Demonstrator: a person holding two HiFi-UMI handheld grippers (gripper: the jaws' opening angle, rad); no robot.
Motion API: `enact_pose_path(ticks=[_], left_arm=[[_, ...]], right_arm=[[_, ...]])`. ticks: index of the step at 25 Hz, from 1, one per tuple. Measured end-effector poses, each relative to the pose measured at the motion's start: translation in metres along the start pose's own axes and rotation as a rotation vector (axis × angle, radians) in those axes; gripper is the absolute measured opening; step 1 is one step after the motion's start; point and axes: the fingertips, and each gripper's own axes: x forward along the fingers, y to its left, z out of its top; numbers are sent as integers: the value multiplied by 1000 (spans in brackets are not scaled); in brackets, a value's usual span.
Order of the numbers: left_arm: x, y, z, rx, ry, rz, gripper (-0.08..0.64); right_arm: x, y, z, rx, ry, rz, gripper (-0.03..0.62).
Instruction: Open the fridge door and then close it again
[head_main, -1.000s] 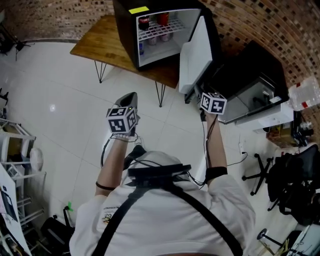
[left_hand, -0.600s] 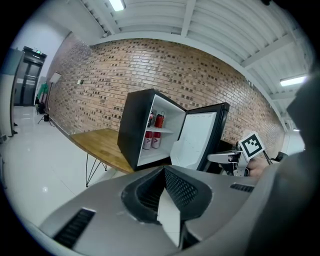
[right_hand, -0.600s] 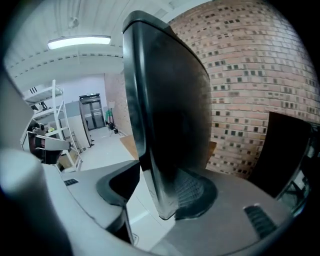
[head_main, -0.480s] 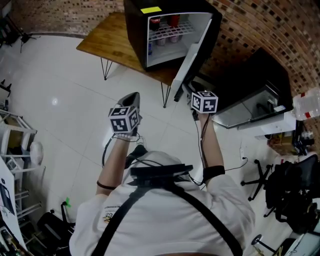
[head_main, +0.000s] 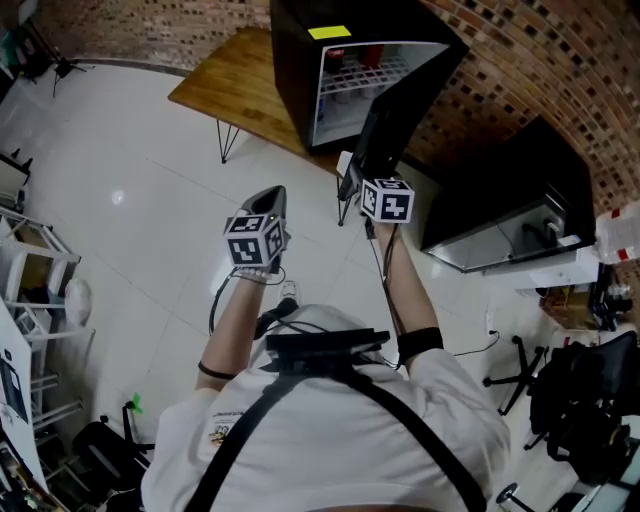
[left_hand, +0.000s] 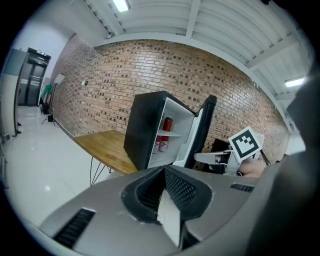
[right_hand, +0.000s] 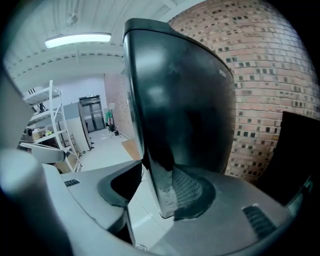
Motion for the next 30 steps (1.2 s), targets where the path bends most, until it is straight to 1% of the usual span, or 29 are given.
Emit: enact_pose_path(ticks=[5,10,20,30], left_arm=[[8,26,15,5,-3,12,2],[15,48,29,23,-3,5,0],[26,79,52,51,-3,-21,0],[29,97,58,57,7,-40,0]], right_arm=[[39,17,18,0,10,-62,207],[74,30,36,-4,-5,-132,207],[121,42,60,28,-22,-185,202],[153,48,77,51,-18,-225,199]])
